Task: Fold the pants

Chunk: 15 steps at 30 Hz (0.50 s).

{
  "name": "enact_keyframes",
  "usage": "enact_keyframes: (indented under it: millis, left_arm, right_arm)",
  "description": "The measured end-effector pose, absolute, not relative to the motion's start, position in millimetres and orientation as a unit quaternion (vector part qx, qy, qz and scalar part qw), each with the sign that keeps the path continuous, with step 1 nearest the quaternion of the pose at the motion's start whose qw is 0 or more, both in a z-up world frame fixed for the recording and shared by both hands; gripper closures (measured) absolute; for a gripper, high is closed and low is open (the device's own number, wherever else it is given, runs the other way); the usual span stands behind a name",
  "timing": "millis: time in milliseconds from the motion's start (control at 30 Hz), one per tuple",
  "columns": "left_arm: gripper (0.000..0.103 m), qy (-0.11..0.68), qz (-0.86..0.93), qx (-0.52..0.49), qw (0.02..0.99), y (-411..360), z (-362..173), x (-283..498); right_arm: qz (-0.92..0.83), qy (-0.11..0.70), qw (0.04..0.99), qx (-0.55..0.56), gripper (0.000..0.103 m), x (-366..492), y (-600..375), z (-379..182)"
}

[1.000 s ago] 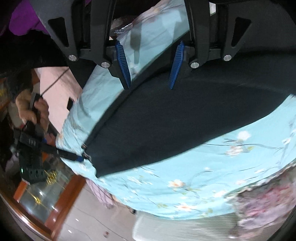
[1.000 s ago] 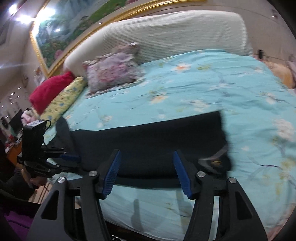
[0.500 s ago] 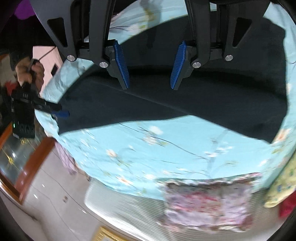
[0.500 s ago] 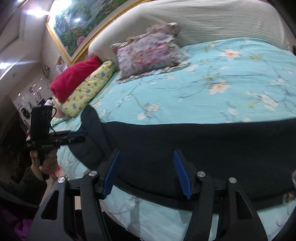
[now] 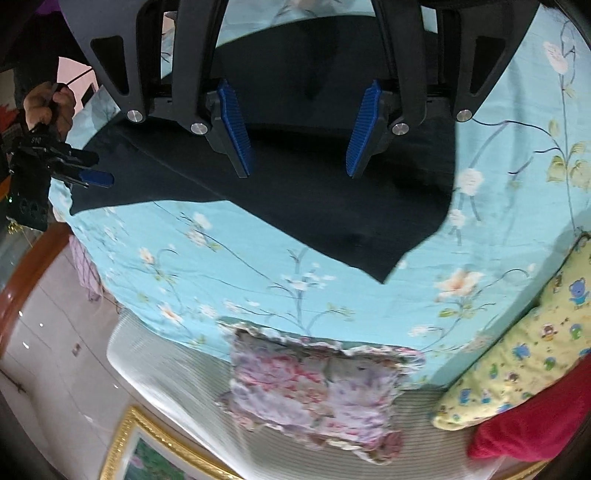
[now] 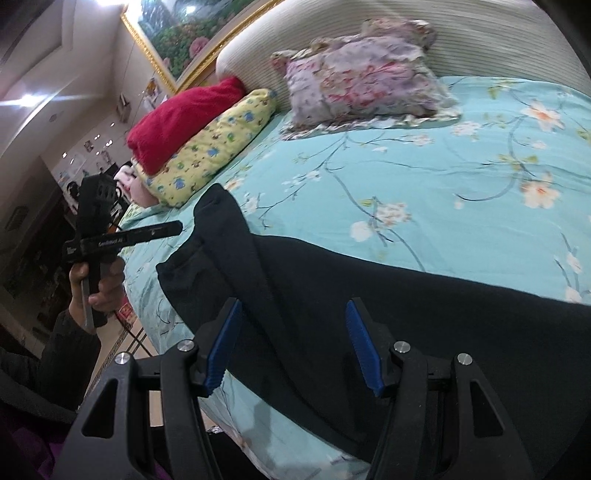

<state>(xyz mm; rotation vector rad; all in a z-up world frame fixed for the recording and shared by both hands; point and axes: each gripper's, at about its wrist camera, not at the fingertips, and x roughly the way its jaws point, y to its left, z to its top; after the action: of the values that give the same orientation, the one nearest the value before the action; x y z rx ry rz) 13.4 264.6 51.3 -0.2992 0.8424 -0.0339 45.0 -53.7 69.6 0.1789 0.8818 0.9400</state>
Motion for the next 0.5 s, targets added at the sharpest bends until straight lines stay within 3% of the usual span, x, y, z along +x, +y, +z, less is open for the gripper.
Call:
enact_keyframes:
  millis: [100,267,500]
  left_arm:
    - [0.048,0.405,-0.008,-0.145,0.903,272.5,51.8,14.8]
    - [0.035,0.400,0.010,-0.140,0.906,291.7,54.5,24.0]
    - [0.032,0.423,-0.003,-0.156,0.893,329.9,43.7,56.9]
  right_arm:
    - [0.444,0.413,0.791,0.077,0.043,49.3,-42.2,70.1]
    - [0.460,0.422,0.778,0.074,0.043,56.9,-25.7,69.0]
    - [0.475,0.440,0.758,0.074,0.043,71.1,-3.8,62.7]
